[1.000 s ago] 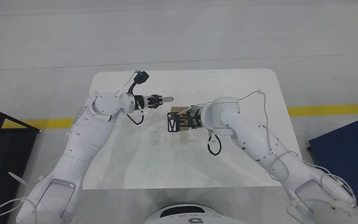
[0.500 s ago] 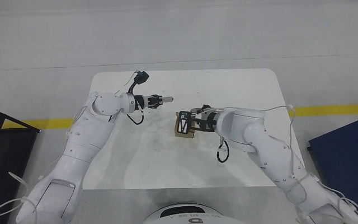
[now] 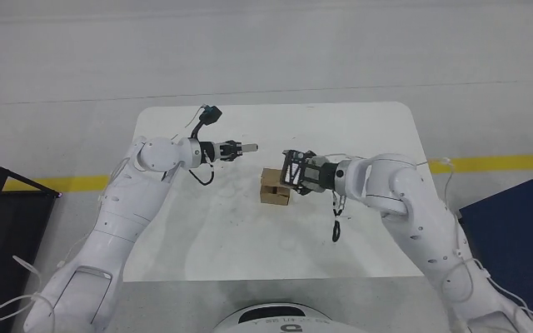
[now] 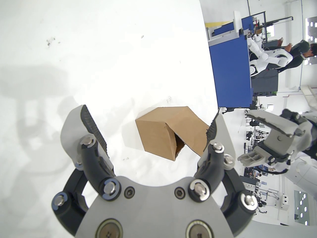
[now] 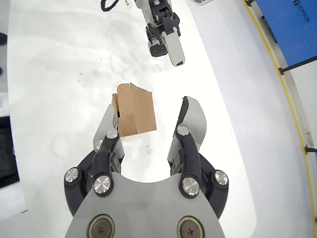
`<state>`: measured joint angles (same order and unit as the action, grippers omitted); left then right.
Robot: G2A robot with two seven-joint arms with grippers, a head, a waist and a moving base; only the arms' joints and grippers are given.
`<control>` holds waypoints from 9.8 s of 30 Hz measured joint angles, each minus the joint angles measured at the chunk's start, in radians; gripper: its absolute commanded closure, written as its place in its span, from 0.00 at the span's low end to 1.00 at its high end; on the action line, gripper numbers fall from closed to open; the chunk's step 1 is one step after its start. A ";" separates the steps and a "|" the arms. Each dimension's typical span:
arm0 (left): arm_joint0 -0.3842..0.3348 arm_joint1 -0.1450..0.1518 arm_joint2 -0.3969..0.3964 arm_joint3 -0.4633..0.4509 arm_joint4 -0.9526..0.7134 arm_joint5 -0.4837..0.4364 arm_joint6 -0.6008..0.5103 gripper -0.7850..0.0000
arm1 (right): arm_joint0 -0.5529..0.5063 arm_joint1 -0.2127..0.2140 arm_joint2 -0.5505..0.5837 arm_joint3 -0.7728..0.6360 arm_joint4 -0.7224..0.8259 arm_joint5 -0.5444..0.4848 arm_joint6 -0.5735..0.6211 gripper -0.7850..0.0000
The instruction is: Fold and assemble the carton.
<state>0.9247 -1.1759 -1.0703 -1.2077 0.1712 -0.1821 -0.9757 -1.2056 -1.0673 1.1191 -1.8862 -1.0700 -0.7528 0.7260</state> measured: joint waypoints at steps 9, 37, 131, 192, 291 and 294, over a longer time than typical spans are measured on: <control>0.000 0.000 0.000 0.000 0.000 0.000 0.000 0.00 | 0.073 -0.009 -0.051 0.197 0.067 -0.067 -0.084 0.18; 0.000 0.000 0.000 0.000 0.000 0.000 0.000 0.00 | 0.165 -0.025 -0.159 0.314 0.134 -0.019 -0.069 0.41; -0.032 -0.016 0.183 -0.051 0.048 0.000 -0.188 0.00 | -0.002 -0.011 -0.015 0.518 0.310 0.112 -0.381 0.07; -0.093 -0.041 0.264 0.027 0.085 0.044 -0.157 0.00 | -0.004 -0.017 -0.022 0.525 0.331 0.136 -0.349 0.22; -0.129 -0.053 0.274 0.060 0.095 0.081 -0.192 0.00 | 0.039 -0.021 -0.056 0.601 0.531 0.049 -0.243 0.50; -0.131 -0.055 0.278 0.063 0.095 0.082 -0.190 0.00 | 0.038 -0.021 -0.055 0.602 0.534 0.044 -0.245 0.50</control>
<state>0.7939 -1.2309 -0.7922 -1.1452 0.2657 -0.0996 -1.1658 -1.1676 -1.0882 1.0645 -1.2842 -0.5358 -0.7084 0.4812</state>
